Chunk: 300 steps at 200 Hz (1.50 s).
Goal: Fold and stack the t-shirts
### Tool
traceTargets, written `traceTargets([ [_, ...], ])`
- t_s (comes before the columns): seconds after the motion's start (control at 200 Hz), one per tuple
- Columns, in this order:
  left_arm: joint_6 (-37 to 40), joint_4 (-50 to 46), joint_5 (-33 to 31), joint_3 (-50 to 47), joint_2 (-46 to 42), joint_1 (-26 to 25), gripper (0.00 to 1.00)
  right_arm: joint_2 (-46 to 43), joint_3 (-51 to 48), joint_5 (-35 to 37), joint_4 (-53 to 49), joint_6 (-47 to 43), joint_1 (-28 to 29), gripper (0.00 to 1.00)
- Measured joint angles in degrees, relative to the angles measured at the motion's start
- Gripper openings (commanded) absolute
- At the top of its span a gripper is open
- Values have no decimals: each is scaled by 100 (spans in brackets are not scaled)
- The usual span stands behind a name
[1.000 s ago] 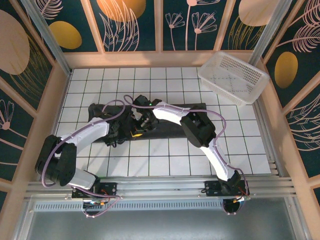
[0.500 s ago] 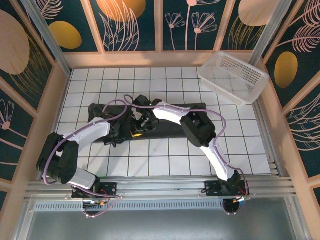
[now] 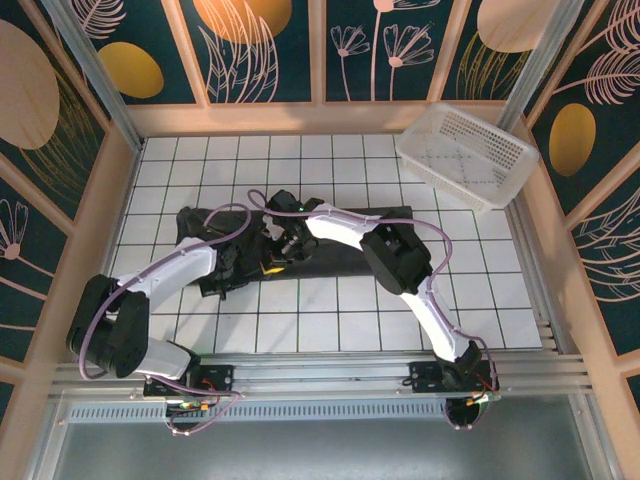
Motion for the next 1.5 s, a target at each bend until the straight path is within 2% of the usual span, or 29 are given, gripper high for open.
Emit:
traceTargets([
  [0.345,-15,-385,-138,26,-146,-11,0,-33,120,177,-153,-216,195,2],
  [0.42,-15,-420,-190,26,-146,-11,0,-74,120,289,-203,-317,247,8],
  [0.531,-15,-470,-219,-11,-146,-11,0,-190,81,448,-313,-439,302,25],
  [0.596,-15,-546,-282,-66,-146,-11,2,-293,-17,540,-402,-485,291,30],
  [0.671,-13,-632,-339,-103,-140,-11,8,-426,-184,612,-468,-509,262,31],
  [0.811,31,-774,-411,-103,-138,-11,28,-793,-538,660,-579,-514,205,34],
  [0.911,11,-887,-411,-74,-149,-9,53,-1067,-669,706,-623,-525,138,30],
  [0.986,-72,-1038,-435,114,-177,-9,59,-1270,-754,804,-603,-555,66,28],
  [1.061,-107,-1147,-479,507,-181,44,57,-1488,-938,881,-514,-551,-24,27],
  [1.136,-94,-1016,-439,920,-188,339,55,-1766,-1272,953,-271,-520,-136,27],
  [1.326,168,-26,-35,960,-138,1875,44,-2389,-1939,1021,380,-444,-345,28],
  [1.501,435,883,492,365,138,2496,41,-2623,-2061,949,774,-442,-463,29],
])
